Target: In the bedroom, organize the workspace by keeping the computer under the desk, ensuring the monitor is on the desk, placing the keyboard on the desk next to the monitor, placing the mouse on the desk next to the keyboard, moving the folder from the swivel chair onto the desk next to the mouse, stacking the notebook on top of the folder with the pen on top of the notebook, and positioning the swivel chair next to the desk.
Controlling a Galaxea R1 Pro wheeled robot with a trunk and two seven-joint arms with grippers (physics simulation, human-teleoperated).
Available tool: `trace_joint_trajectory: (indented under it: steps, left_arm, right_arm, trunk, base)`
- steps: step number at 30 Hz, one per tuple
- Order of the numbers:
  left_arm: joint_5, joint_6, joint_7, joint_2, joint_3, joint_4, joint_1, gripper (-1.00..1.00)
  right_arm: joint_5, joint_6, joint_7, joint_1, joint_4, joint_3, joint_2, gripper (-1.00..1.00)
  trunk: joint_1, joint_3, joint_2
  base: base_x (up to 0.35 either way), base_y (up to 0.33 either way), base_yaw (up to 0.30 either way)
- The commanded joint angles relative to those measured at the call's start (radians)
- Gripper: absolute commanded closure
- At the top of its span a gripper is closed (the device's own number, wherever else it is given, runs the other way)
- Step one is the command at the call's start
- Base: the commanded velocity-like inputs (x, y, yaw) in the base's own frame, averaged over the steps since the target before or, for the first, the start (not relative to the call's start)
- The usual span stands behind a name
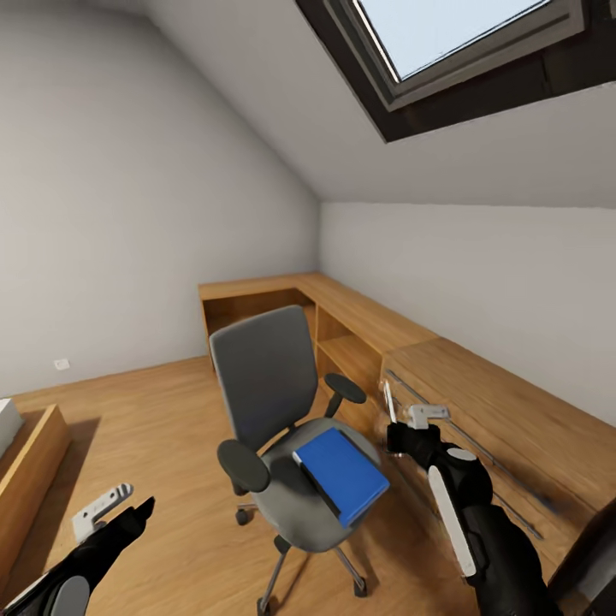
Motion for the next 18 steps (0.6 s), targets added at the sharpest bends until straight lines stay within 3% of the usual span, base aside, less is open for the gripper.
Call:
trace_joint_trajectory:
  steps: [1, 6, 10, 14, 18]
  left_arm:
    - [0.009, 0.004, 0.008, -0.001, -0.004, -0.002, -0.001, -1.0]
    - [-0.006, 0.004, 0.009, -0.001, -0.027, -0.002, -0.001, -1.0]
    - [-0.041, 0.003, 0.01, -0.002, -0.06, -0.002, -0.001, -1.0]
    - [-0.058, -0.001, 0.011, -0.002, -0.089, -0.002, -0.001, -1.0]
    - [-0.063, -0.004, 0.012, -0.002, -0.102, -0.002, -0.002, -1.0]
  right_arm:
    - [-0.019, 0.019, -0.001, -0.001, -0.007, -0.034, 0.001, 1.0]
    - [-0.043, 0.062, 0.0, -0.001, -0.014, -0.114, 0.002, 1.0]
    - [-0.052, 0.1, 0.0, -0.001, -0.015, -0.198, 0.003, 1.0]
    - [-0.055, 0.111, 0.0, -0.001, -0.015, -0.239, 0.003, 1.0]
    - [-0.056, 0.114, 0.0, -0.001, -0.015, -0.254, 0.003, 1.0]
  trunk:
    - [-0.004, 0.002, 0.007]
    - [-0.023, 0.018, 0.042]
    - [-0.038, 0.03, 0.07]
    - [-0.054, 0.043, 0.098]
    - [-0.069, 0.055, 0.126]
  base:
    - [0.0, 0.0, -0.259]
    - [0.0, 0.0, -0.263]
    - [0.0, 0.0, -0.267]
    - [0.0, 0.0, -0.268]
    - [0.0, 0.0, -0.269]
